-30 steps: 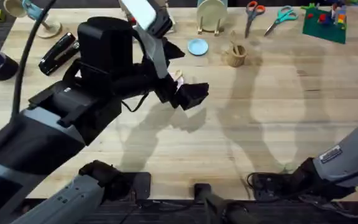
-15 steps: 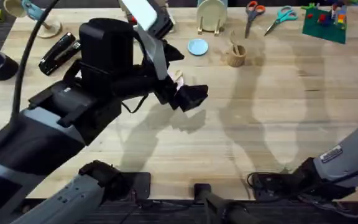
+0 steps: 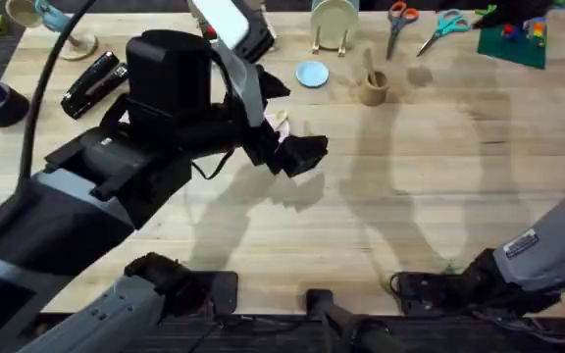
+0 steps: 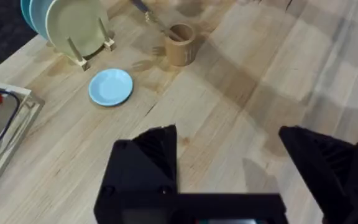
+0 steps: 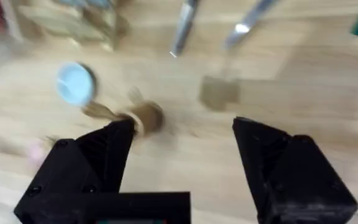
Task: Pick up a utensil and set it on the pink plate, then put the other utensil in the container.
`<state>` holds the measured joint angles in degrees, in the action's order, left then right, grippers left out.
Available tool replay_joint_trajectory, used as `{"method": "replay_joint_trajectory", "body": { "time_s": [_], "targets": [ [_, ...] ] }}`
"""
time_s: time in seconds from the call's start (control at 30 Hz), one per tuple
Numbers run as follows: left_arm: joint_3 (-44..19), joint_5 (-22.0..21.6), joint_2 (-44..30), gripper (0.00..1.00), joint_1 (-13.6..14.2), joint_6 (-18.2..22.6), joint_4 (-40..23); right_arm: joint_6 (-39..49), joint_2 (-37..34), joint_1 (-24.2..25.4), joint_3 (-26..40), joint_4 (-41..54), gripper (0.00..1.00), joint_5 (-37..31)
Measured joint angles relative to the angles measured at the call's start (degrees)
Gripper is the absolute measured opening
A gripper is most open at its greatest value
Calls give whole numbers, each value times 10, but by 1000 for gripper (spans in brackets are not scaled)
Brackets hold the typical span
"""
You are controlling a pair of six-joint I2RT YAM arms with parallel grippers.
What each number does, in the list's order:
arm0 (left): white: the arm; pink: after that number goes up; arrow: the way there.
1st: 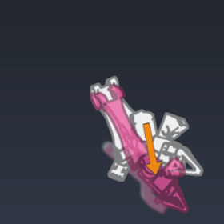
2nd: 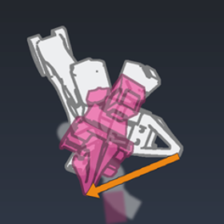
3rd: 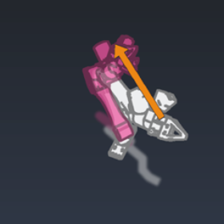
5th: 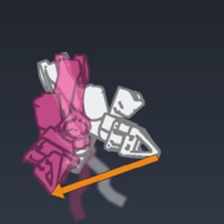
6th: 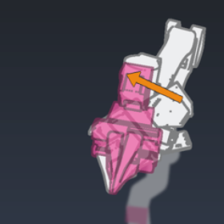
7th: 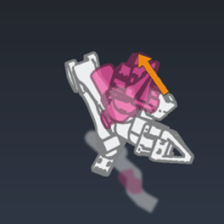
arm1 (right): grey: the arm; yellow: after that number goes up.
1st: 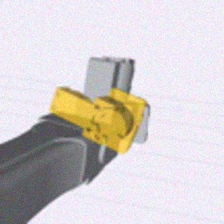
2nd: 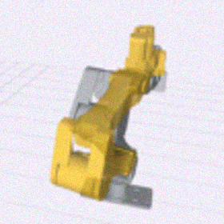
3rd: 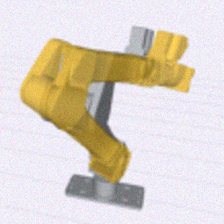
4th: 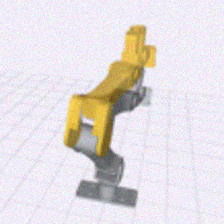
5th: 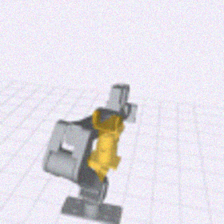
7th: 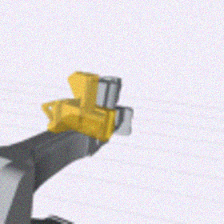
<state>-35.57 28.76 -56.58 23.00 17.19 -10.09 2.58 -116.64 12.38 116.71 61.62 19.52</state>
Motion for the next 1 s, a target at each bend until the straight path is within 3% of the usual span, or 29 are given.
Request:
{"method": "replay_joint_trajectory", "body": {
  "time_s": [0.23,0.5,0.73,0.9,1.0],
  "targets": [
    [0,-5,0,996,0,0,0,80,28,-14,32,75,932,-93],
    [0,-31,41,995,0,0,-2,99,178,-57,37,117,937,-183],
    [0,-68,133,995,0,-11,-24,106,271,-81,43,189,990,-203],
    [0,-102,202,995,0,-15,-72,108,291,-82,43,294,993,-204],
    [0,-120,241,993,0,-17,-88,107,292,-82,43,310,994,-201]
  ]
}}
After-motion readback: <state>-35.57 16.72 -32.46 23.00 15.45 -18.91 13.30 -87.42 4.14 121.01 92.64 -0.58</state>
